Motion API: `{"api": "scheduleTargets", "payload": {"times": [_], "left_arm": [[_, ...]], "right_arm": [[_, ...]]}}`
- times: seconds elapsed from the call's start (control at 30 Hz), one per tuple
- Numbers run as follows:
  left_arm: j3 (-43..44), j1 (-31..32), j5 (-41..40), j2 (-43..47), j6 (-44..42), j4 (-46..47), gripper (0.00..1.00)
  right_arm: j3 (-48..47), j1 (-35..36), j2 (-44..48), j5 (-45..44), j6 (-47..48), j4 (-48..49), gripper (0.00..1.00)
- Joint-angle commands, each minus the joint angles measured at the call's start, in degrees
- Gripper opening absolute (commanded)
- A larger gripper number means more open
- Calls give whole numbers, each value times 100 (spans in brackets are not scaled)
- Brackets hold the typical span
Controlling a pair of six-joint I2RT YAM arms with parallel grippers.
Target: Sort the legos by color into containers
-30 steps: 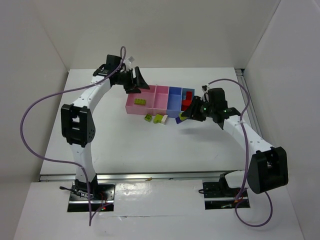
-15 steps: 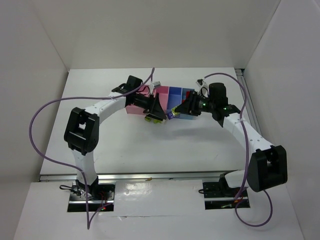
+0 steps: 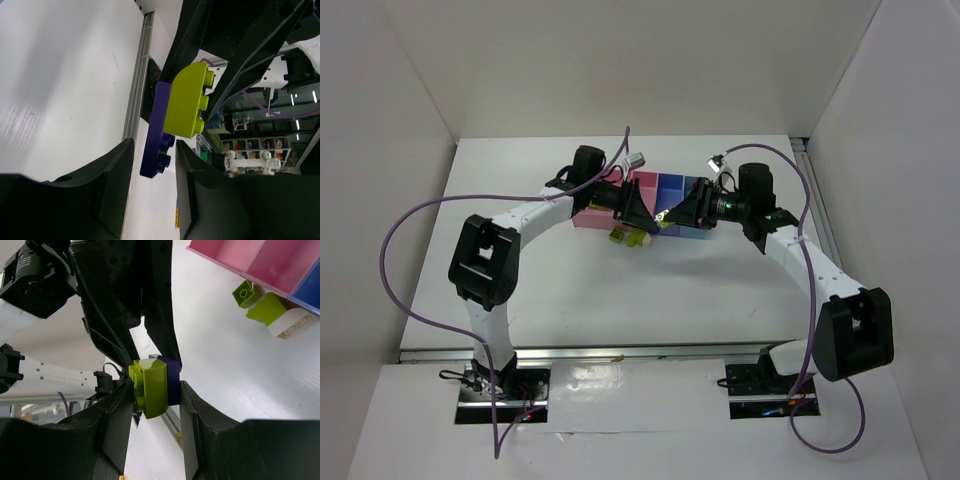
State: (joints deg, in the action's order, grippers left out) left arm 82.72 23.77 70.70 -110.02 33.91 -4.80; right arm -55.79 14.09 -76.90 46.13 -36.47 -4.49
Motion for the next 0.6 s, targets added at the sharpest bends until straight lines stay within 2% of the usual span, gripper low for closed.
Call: {"api": "scheduleTargets", "payload": {"times": [0.0, 0.03, 0.07, 0.1, 0.2, 0.3, 0.33, 0.4, 0.47, 0.57], "left_arm": [[-45, 48, 322, 42, 142, 506, 48], [-45, 49, 374, 42, 142, 506, 42], [-45, 49, 375, 42, 142, 506, 31], [-45, 49, 436, 42, 142, 506, 16], [-98, 49, 436, 42, 89, 366, 0], [-98, 49, 436, 42, -60, 129, 0], [-37, 49, 367, 42, -182, 67, 0], [77, -3, 270, 42, -340, -361, 0], [183, -57, 7, -10, -577, -731, 0], [323, -258, -607, 67, -876, -1417, 0]], "right_arm": [[7, -2, -9, 186, -62, 352, 14], [7, -2, -9, 186, -62, 352, 14], [59, -2, -9, 186, -62, 352, 14], [59, -2, -9, 186, -62, 352, 14], [59, -2, -61, 116, -62, 283, 14], [-98, -2, -62, -148, 148, -7, 32], [-99, -2, -62, -374, 253, -243, 58], [-248, -2, -62, -604, 316, -481, 75], [-327, -2, 9, -1103, 368, -789, 84], [-538, -2, 167, -1736, 290, -1176, 84]]}}
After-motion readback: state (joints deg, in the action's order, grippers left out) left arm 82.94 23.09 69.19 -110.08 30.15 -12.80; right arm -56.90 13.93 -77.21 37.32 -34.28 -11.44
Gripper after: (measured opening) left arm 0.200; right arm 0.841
